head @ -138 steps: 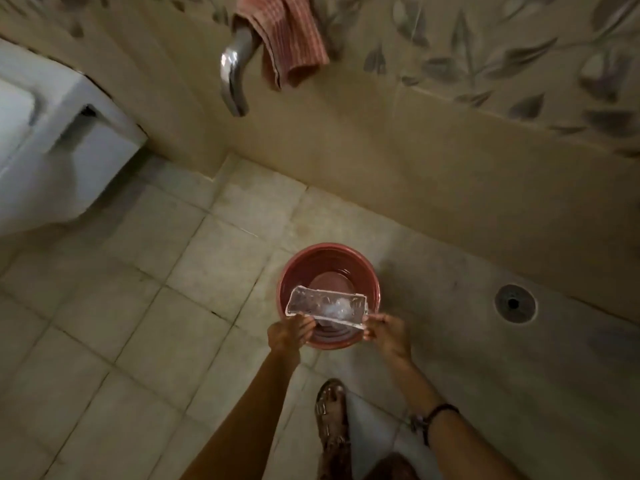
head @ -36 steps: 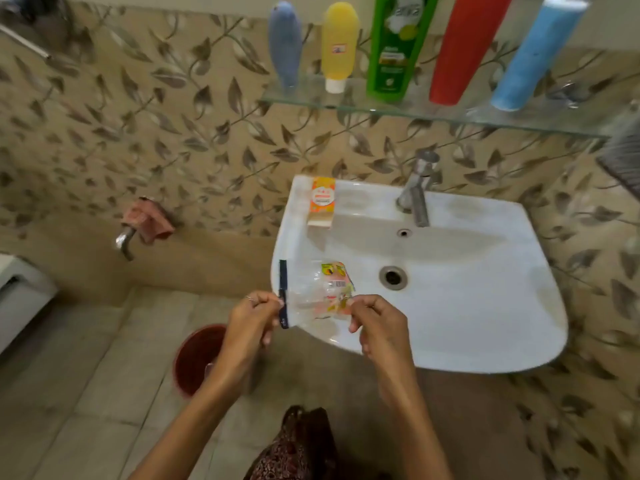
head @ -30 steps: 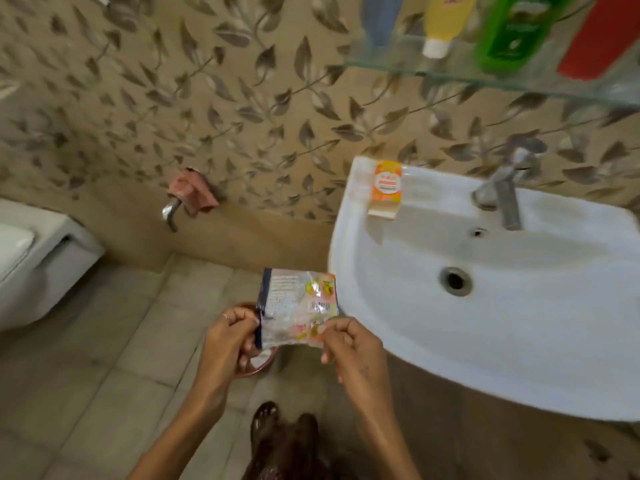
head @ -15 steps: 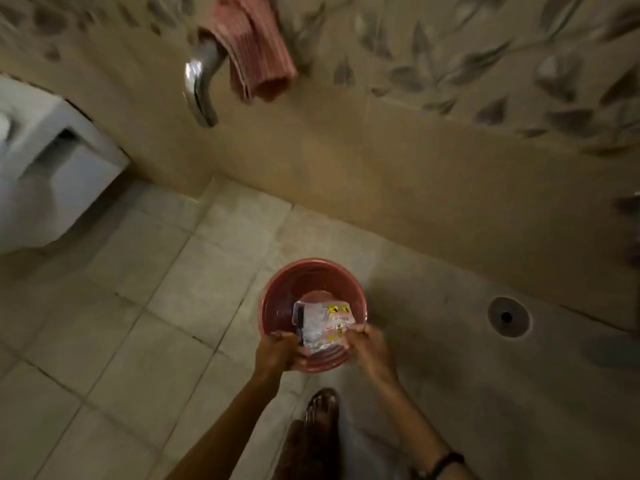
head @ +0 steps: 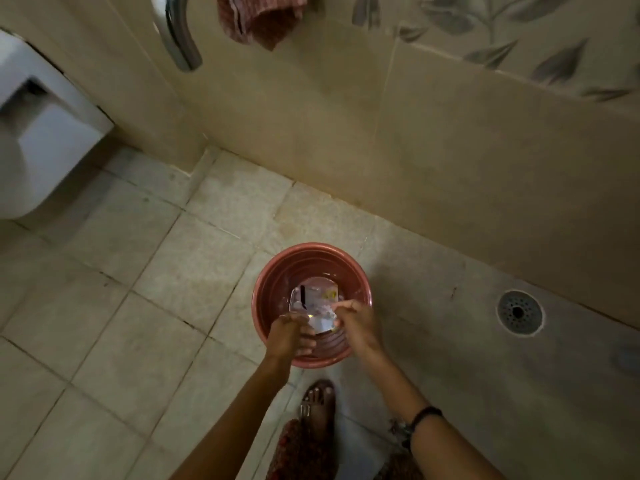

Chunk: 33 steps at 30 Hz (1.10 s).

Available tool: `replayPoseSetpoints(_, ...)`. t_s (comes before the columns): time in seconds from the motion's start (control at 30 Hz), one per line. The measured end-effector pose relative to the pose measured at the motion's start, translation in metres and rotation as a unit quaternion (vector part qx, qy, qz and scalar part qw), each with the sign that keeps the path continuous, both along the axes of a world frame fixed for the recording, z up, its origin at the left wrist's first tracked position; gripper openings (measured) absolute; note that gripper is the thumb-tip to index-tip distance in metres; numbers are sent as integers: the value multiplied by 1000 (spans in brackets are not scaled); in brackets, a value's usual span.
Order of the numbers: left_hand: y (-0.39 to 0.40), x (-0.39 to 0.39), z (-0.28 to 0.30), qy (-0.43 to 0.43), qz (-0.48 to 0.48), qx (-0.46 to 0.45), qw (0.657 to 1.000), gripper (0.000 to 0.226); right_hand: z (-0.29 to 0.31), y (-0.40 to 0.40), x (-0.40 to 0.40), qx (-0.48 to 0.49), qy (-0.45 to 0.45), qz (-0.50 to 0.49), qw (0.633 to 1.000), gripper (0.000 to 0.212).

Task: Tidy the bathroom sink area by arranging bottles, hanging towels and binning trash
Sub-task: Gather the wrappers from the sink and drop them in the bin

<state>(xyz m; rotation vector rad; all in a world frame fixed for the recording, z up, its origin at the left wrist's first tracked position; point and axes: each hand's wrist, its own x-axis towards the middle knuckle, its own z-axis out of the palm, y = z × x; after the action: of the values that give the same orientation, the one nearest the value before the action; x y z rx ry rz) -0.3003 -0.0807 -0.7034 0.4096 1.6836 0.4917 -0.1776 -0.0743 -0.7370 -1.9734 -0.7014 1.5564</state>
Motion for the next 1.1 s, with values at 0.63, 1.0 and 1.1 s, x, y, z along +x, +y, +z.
replayPoseSetpoints(0.63, -34, 165, 462, -222, -57, 392, 891, 29, 505, -50, 116, 342, 250, -178, 888, 12)
replayPoseSetpoints(1.0, 11, 333, 484, -73, -221, 413, 880, 7, 518, -50, 279, 335, -12, -374, 865, 8)
replayPoseSetpoints(1.1, 37, 352, 467, 51, -259, 400, 878, 24, 495, -34, 305, 271, -82, -374, 883, 27)
